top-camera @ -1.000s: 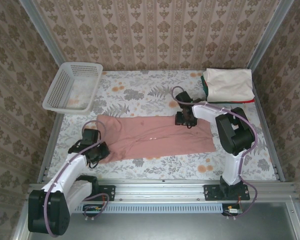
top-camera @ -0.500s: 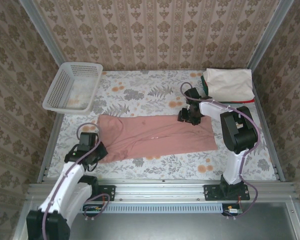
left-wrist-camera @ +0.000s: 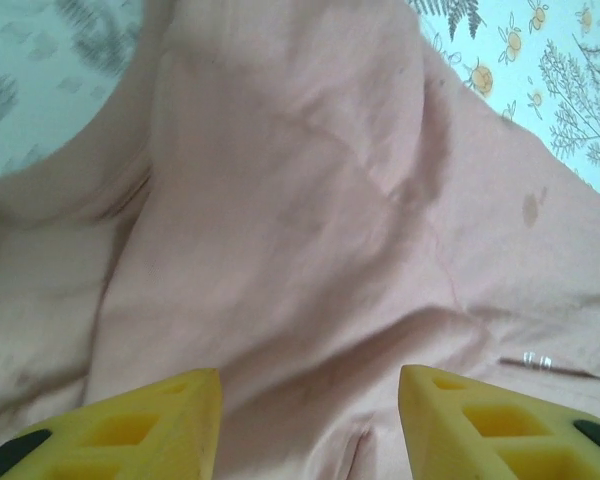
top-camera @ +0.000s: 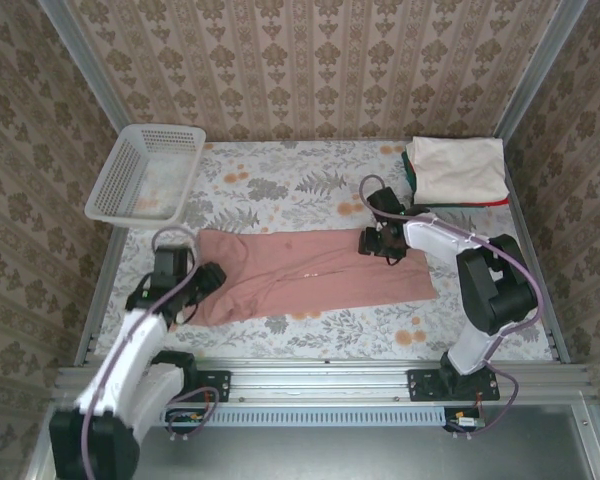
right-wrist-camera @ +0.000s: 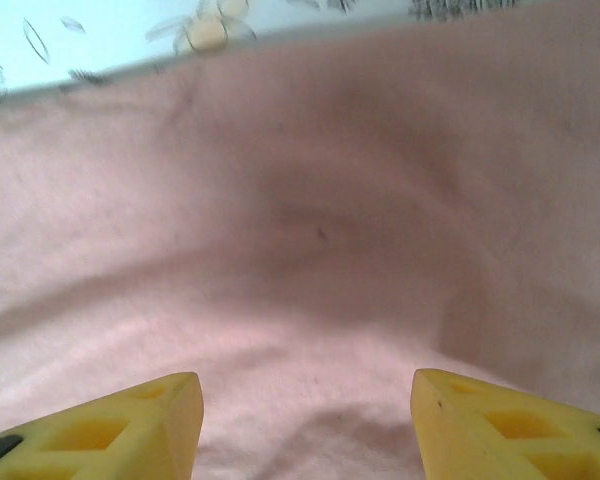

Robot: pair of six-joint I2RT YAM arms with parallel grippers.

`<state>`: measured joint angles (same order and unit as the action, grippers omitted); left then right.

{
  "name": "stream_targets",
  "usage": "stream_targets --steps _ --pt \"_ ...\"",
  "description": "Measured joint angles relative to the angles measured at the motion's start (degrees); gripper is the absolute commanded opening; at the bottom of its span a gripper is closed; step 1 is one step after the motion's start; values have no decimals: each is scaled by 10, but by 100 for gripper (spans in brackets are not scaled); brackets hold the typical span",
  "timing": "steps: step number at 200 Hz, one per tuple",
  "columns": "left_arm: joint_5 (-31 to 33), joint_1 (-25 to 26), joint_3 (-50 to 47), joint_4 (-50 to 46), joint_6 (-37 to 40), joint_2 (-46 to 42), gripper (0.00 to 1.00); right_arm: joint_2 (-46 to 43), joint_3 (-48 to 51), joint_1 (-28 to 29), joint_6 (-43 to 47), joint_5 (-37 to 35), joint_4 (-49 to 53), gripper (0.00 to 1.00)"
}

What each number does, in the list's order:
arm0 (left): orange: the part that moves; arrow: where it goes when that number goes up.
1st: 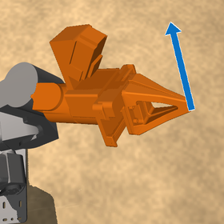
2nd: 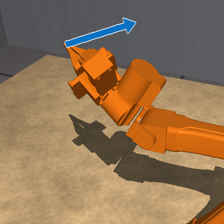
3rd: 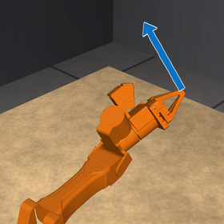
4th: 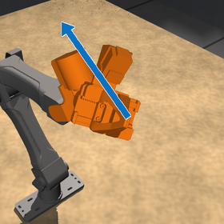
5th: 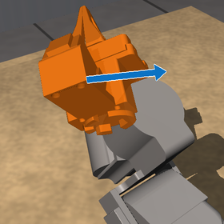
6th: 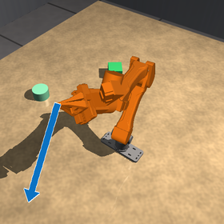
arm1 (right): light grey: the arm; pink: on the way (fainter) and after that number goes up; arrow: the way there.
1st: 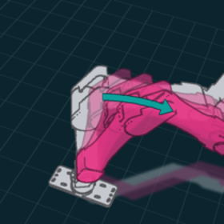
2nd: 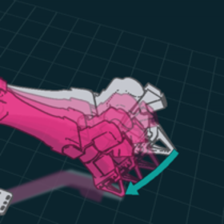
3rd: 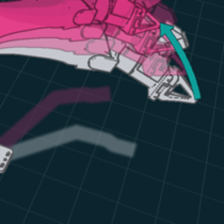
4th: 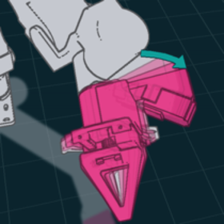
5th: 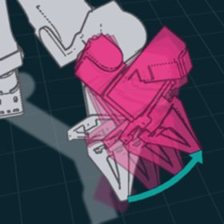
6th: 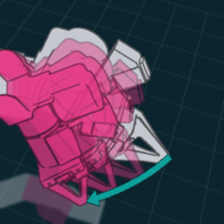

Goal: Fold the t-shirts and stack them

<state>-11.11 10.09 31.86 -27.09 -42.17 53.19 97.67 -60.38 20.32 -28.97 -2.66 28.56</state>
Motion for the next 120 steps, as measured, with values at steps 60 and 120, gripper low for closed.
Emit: stream_targets --steps 60,120 --pt "-16 -6 127 142 61 349 50 4 14 -60 7 -34 20 60" --pt "-59 -61 119 199 89 388 51 46 -60 -86 41 -88 76 61"
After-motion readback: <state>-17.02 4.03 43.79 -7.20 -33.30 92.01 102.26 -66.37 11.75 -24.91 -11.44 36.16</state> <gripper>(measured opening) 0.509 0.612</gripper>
